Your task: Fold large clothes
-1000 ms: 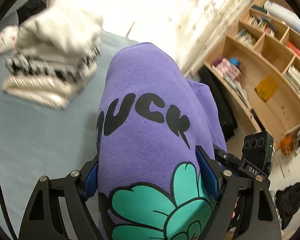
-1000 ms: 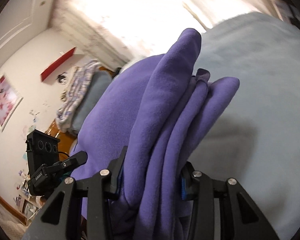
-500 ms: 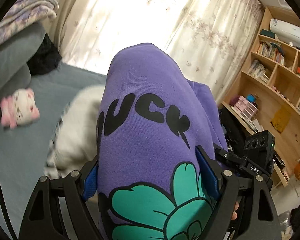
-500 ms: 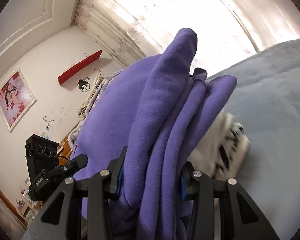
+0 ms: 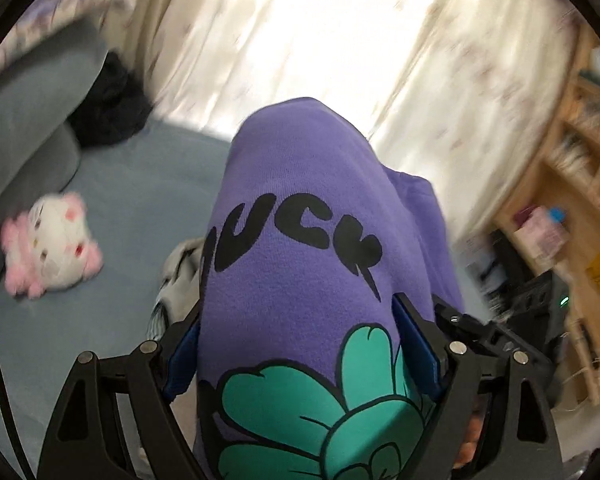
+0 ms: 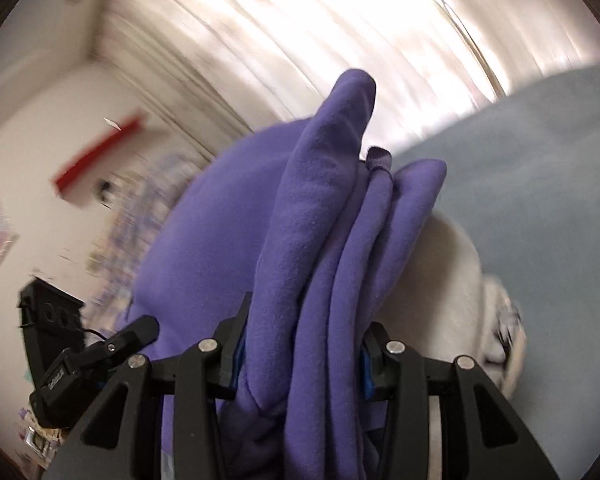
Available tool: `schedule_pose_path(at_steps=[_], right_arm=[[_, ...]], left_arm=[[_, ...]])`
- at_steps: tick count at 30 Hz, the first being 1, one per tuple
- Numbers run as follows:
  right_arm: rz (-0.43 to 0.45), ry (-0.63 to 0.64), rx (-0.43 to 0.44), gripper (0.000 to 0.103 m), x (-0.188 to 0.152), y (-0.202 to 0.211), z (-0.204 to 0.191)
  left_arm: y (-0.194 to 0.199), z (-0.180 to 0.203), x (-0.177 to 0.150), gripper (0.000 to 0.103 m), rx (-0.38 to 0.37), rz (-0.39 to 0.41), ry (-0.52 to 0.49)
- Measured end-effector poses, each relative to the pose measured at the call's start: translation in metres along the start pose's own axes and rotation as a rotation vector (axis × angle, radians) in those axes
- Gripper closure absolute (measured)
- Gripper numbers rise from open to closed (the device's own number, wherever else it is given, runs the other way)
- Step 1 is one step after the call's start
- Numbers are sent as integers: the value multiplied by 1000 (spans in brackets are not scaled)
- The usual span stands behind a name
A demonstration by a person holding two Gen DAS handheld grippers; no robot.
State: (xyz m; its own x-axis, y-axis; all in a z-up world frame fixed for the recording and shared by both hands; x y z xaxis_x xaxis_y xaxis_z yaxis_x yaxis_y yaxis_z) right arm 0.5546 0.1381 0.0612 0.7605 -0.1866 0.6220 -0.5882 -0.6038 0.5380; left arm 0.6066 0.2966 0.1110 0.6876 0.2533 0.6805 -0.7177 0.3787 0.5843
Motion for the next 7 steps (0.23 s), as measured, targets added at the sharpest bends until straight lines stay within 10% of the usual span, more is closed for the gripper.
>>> schedule_pose_path(at_steps=[7], right_arm=[[-12, -29, -68, 49, -23, -11, 33]], left_arm=[[-20, -13, -7, 0, 21, 38, 45]])
Point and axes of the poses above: each gripper's, at about its wrist camera, not at the fingertips, and y roughly against the way its jaws point, z to its right, x to its top, the point moved 8 cm from there along -y, roughly the way its jaws point, and after that the axes turned 7 degrees about -x, right-handed, at the moved point
